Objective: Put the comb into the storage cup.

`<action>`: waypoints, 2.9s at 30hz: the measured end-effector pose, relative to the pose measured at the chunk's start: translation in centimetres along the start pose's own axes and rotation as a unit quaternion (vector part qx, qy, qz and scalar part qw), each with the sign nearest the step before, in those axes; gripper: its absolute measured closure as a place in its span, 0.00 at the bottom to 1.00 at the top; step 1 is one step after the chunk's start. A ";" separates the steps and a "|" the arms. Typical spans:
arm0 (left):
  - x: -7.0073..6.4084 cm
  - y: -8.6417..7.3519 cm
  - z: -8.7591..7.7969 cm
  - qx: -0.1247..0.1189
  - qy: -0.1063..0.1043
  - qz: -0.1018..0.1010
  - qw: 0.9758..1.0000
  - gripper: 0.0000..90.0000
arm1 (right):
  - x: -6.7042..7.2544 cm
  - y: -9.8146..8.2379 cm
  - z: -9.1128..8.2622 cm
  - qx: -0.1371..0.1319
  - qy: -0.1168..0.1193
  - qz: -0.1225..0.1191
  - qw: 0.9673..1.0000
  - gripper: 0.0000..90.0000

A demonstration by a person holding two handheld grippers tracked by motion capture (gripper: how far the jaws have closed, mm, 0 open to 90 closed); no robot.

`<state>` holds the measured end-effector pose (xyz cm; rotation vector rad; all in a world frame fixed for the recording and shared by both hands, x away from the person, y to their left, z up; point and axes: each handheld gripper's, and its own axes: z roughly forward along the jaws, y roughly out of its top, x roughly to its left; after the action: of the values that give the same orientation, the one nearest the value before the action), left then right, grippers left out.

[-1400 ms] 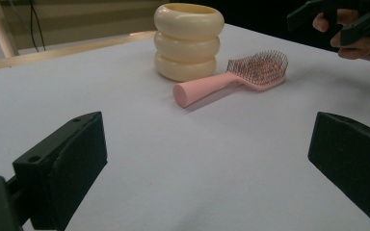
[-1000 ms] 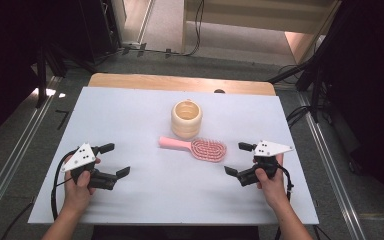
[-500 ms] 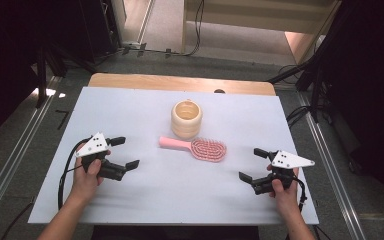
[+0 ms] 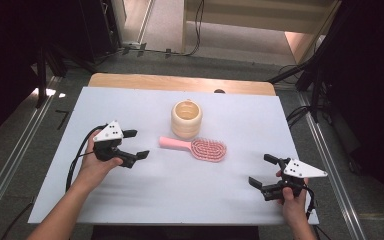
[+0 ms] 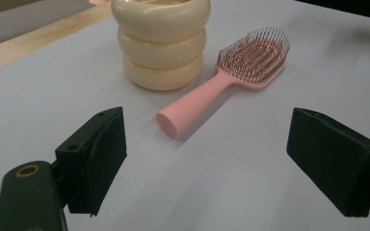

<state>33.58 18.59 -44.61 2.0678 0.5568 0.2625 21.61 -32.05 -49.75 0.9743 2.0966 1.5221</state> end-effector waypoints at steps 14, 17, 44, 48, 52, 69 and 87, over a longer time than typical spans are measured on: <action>1.6 2.2 4.1 0.092 0.001 0.030 0.995 0.83 | -1.1 -1.3 -1.5 -0.017 -0.016 0.008 1.000 0.00; 2.2 2.6 5.0 0.113 0.006 0.041 0.993 1.00 | -1.2 -1.5 -1.6 -0.018 -0.017 0.010 1.000 0.00; 5.1 4.0 11.0 0.198 -0.037 0.045 0.978 1.00 | -1.2 -1.7 -1.4 -0.018 -0.011 0.007 1.000 0.00; 5.0 3.9 11.0 0.200 -0.045 0.043 0.978 1.00 | -1.2 -1.7 -1.4 -0.016 -0.010 0.008 1.000 0.00; 4.7 3.8 11.2 0.208 -0.055 0.049 0.975 1.00 | -1.2 -1.7 -1.4 -0.016 -0.010 0.008 1.000 0.00; 2.0 3.8 10.8 0.228 -0.084 0.061 0.968 1.00 | -1.2 -1.7 -1.4 -0.016 -0.010 0.007 1.000 0.00; -0.2 3.4 9.8 0.250 -0.105 0.052 0.961 1.00 | -1.2 -1.7 -1.2 -0.013 -0.011 0.006 1.000 0.00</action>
<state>38.24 9.64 -46.86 2.5795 0.4114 -0.0481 21.14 -34.06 -51.00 0.9926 2.0530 1.5346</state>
